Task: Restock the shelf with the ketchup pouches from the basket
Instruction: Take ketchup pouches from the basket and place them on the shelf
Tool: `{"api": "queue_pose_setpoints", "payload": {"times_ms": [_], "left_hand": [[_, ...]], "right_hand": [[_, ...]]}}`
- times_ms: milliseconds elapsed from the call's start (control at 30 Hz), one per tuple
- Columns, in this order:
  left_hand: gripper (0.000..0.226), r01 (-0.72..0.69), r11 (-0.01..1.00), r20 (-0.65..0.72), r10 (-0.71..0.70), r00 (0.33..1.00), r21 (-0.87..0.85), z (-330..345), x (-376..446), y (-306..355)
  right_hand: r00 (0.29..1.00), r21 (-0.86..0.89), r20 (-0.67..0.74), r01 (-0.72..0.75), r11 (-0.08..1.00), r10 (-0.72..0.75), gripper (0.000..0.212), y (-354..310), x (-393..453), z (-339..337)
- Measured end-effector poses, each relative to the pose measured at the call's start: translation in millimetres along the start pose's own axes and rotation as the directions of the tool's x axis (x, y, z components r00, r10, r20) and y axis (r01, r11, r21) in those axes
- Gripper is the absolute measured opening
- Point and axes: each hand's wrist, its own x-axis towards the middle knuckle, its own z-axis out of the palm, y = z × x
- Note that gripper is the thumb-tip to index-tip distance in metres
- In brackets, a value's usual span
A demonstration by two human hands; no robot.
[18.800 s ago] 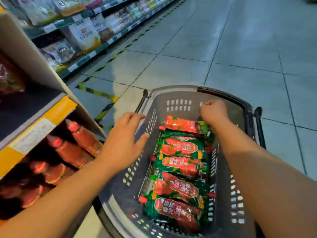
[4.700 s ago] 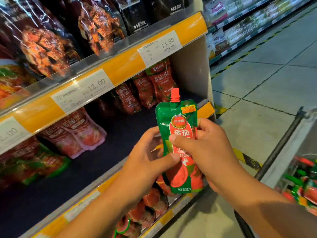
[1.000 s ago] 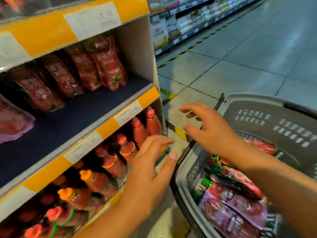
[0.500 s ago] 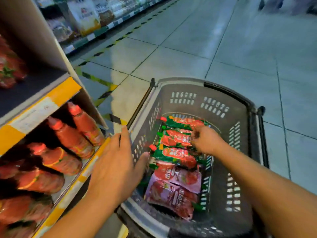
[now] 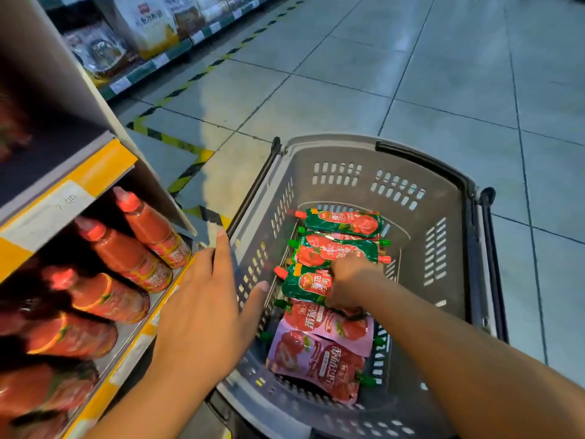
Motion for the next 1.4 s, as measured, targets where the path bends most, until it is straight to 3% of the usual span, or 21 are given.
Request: {"api": "queue_pose_setpoints", "payload": {"times_ms": [133,267,400,533,667,767,833,933,1000,1100,1133,1200,1267,1333,1400], "left_hand": [[0.095,0.001,1.000,-0.006,-0.001,1.000,-0.010,1,0,0],[0.094,-0.024,0.999,-0.023,0.023,0.999,-0.038,3,1,-2],[0.092,-0.026,0.992,-0.042,0.021,0.999,-0.124,0,1,-2],[0.076,-0.149,0.923,-0.135,0.108,0.985,-0.354,-6,-1,-5],[0.056,-0.206,0.729,-0.237,0.061,0.969,-0.653,-9,1,20],[0.054,-0.020,0.414,-0.021,0.002,1.000,-0.910,-8,13,45],[0.027,0.028,0.289,0.013,-0.052,0.999,-0.957,-2,25,47],[0.036,0.068,0.168,0.046,-0.133,0.990,-0.983,0,32,41],[0.038,0.067,0.196,0.042,-0.129,0.991,-0.978,2,29,34],[0.022,0.072,0.240,0.045,-0.114,0.992,-0.968,5,25,27],[0.018,0.078,0.246,0.051,-0.112,0.992,-0.966,7,25,25],[0.018,0.111,0.233,0.085,-0.118,0.989,-0.966,6,26,25],[0.022,0.129,0.222,0.108,-0.104,0.989,-0.967,7,25,26],[0.024,0.150,0.221,0.137,-0.070,0.988,-0.964,5,24,28],[0.022,0.173,0.206,0.164,-0.060,0.985,-0.963,3,25,30]], "right_hand": [[0.999,-0.007,0.037,0.007,1.000,-0.006,0.058,-2,-1,-1],[0.998,-0.058,0.009,0.061,0.996,-0.061,0.046,-2,-9,-10],[0.982,0.226,-0.060,0.185,0.956,-0.176,0.033,9,-16,-27],[0.950,0.603,-0.213,0.312,0.734,-0.230,0.038,7,-36,-52],[0.865,0.756,-0.444,0.502,0.420,-0.234,0.034,-12,-58,-68],[0.794,0.747,-0.586,0.607,0.271,-0.164,0.028,-31,-77,-76],[0.744,0.692,-0.648,0.665,0.281,-0.164,0.027,-40,-85,-79],[0.697,0.568,-0.690,0.688,0.451,-0.194,0.025,-47,-91,-76],[0.729,0.606,-0.643,0.672,0.426,-0.235,0.030,-45,-94,-74],[0.769,0.761,-0.496,0.609,0.223,-0.404,0.040,-25,-93,-75],[0.790,0.808,-0.481,0.568,0.157,-0.380,0.037,-17,-88,-77],[0.886,0.903,-0.430,0.426,-0.057,-0.175,0.021,1,-72,-78],[0.969,0.927,-0.234,0.248,-0.281,0.082,0.017,15,-51,-72],[0.989,0.955,-0.010,0.054,-0.291,0.151,0.024,25,-29,-56],[0.980,0.963,0.180,-0.159,-0.216,0.081,0.034,27,-15,-37]]}}
